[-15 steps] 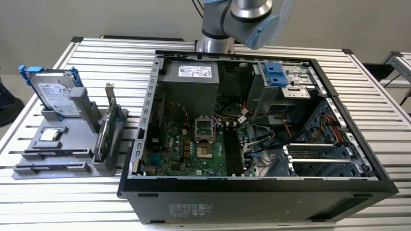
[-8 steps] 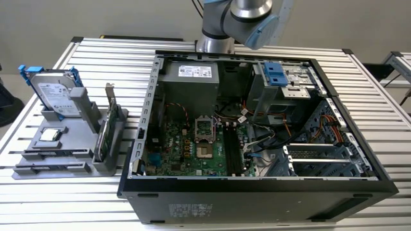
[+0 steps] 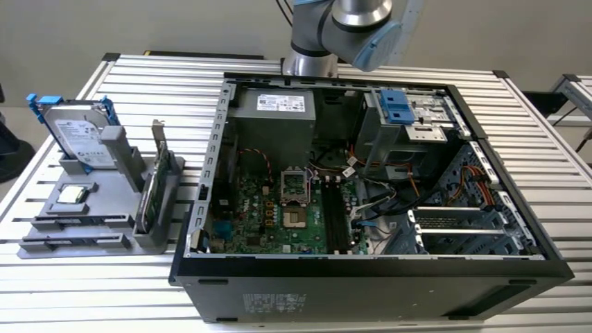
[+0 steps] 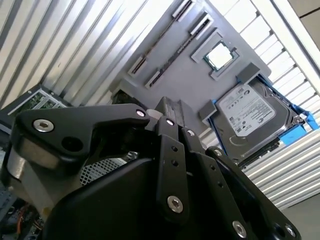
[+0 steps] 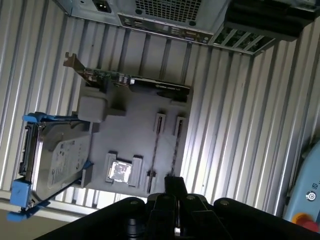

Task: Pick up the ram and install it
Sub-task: 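Pick up the ram and move it above insertion slot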

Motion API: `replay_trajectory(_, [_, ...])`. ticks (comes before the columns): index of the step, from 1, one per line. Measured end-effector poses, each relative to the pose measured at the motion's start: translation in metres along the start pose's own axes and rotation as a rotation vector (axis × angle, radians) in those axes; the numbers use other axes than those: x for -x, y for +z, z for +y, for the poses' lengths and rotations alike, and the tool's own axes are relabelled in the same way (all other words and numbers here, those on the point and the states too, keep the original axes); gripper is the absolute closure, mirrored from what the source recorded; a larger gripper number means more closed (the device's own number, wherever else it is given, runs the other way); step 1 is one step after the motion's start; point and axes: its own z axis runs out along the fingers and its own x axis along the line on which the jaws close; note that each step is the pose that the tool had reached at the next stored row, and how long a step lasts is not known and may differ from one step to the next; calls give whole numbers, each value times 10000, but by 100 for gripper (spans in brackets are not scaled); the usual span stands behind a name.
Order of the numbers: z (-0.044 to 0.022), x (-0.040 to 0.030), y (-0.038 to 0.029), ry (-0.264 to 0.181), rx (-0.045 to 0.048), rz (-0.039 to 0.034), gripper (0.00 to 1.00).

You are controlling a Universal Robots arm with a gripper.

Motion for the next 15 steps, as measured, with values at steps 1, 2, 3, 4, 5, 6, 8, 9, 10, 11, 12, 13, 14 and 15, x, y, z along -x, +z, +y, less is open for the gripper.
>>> replay_trajectory(1, [0, 0, 0, 121, -2, -7, 100])
replay_trajectory(2, [0, 0, -1, 245, -4, -13, 100])
replay_trajectory(3, [-1, 0, -1, 354, -6, -18, 100])
replay_trajectory(4, [-1, 0, 0, 472, -7, -23, 100])
replay_trajectory(5, [-1, 0, 0, 596, -8, -29, 100])
replay_trajectory(6, [-2, 0, -1, 713, -10, -35, 100])
replay_trajectory(8, [-2, -1, -1, 959, -13, -47, 100])
replay_trajectory(9, [-3, -1, -1, 1078, -15, -53, 100])
replay_trajectory(10, [-3, -1, -1, 1197, -16, -59, 100])
replay_trajectory(11, [-4, -1, -1, 1318, -17, -64, 100])
replay_trajectory(12, [-4, -1, -1, 1431, -19, -69, 100])
replay_trajectory(13, [-4, -1, -1, 1547, -20, -75, 100])
replay_trajectory(14, [-5, -1, -1, 1665, -22, -81, 100])
replay_trajectory(15, [-5, -1, -1, 1775, -23, -87, 100])
